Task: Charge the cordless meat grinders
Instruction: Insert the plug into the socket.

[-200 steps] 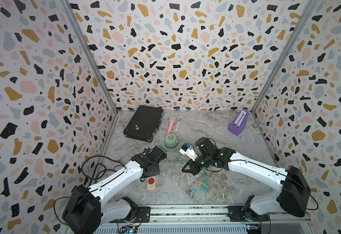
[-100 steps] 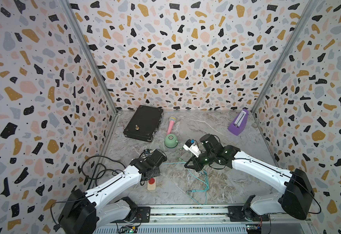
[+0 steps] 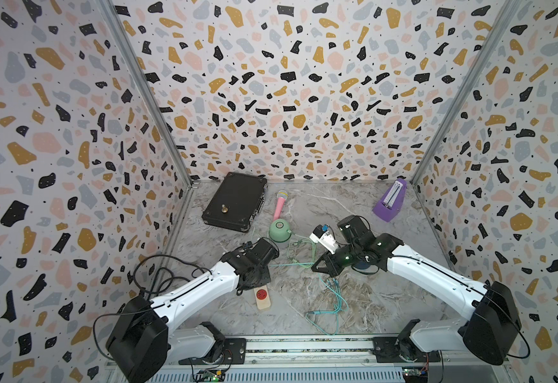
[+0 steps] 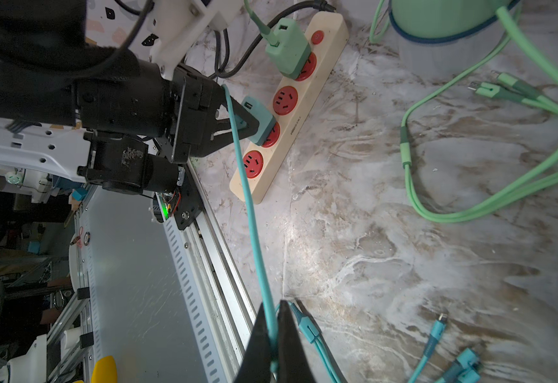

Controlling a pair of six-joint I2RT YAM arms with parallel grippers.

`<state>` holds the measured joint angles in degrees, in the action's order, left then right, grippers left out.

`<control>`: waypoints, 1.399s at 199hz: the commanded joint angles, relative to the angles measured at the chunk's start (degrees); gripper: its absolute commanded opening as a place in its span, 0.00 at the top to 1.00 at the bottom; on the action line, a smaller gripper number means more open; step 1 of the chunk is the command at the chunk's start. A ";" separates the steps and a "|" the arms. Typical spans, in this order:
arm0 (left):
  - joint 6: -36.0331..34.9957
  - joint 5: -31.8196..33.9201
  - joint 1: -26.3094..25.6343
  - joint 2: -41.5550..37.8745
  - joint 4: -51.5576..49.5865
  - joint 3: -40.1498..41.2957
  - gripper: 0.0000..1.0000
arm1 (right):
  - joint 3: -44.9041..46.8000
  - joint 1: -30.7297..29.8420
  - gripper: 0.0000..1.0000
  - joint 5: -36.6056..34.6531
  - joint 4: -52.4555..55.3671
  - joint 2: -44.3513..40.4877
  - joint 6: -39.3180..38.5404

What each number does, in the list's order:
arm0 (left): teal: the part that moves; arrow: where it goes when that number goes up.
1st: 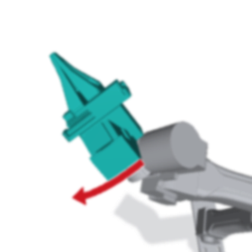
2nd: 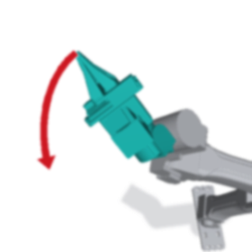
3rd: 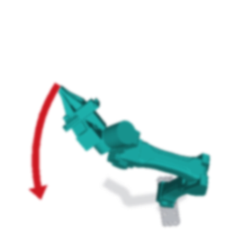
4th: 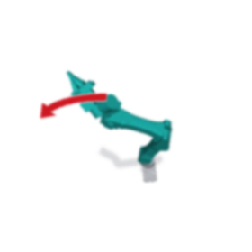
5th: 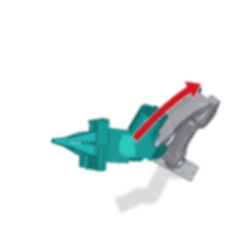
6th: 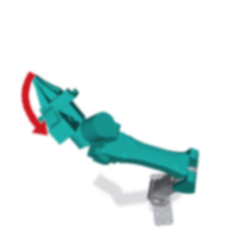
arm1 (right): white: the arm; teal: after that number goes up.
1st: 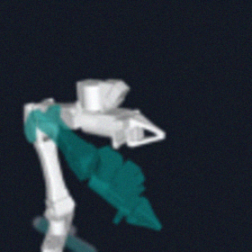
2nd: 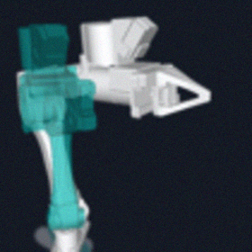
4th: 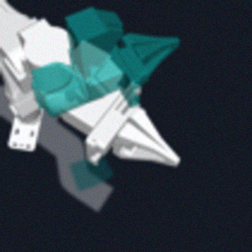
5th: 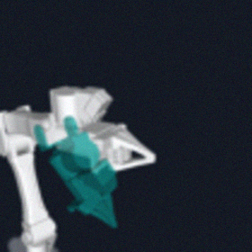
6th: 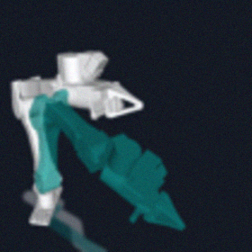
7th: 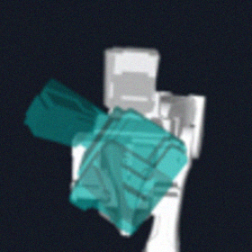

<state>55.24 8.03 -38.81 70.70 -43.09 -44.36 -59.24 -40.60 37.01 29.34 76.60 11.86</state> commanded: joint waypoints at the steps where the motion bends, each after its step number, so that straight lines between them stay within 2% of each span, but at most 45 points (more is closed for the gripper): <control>1: 5.90 -7.48 -0.63 1.51 0.74 6.82 1.00 | -0.21 1.58 0.98 -0.12 4.07 -2.94 1.38; 19: 7.38 -7.00 -1.21 2.65 3.39 9.27 1.00 | 0.53 1.58 0.98 0.66 2.91 -3.02 2.40; 42: 8.80 -6.13 -3.30 8.58 4.58 8.63 1.00 | 0.29 1.58 0.98 1.47 2.50 -2.55 3.07; 67: 11.93 -10.84 -4.20 12.88 13.29 12.87 1.00 | -0.07 1.58 0.98 1.75 2.73 -2.64 3.34; 97: 14.57 -13.24 -4.52 13.38 14.40 18.02 1.00 | 0.25 1.58 0.98 1.32 3.06 -3.35 3.08; 144: 11.32 -15.51 -4.79 19.88 13.29 15.95 1.00 | 0.40 1.58 0.98 2.27 1.74 -2.28 3.85; 191: 6.40 -9.54 -3.85 13.07 0.37 6.77 1.00 | 0.58 1.58 0.92 1.16 4.20 -3.03 1.17; 220: 5.04 -8.77 -2.15 7.84 -2.97 4.50 1.00 | 0.86 1.58 0.79 -0.04 5.16 -2.69 0.62; 238: 3.42 -8.55 -0.97 5.30 -5.67 2.66 0.63 | 0.97 1.58 0.68 -0.23 5.39 -2.59 -0.04; 247: 2.54 -8.05 -0.79 4.20 -7.40 1.44 0.50 | 1.06 1.58 0.62 -0.19 5.43 -2.66 -0.23; 262: 1.18 -8.02 -0.44 2.72 -9.47 -0.28 0.38 | 1.22 1.58 0.56 0.06 5.34 -2.98 -0.71; 279: -0.82 -9.13 0.04 1.36 -10.71 -1.85 0.31 | 1.38 1.58 0.51 -0.22 5.40 -3.51 -1.30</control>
<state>57.71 3.42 -39.48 73.76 -46.89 -43.94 -58.24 -39.07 37.41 33.06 75.35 12.08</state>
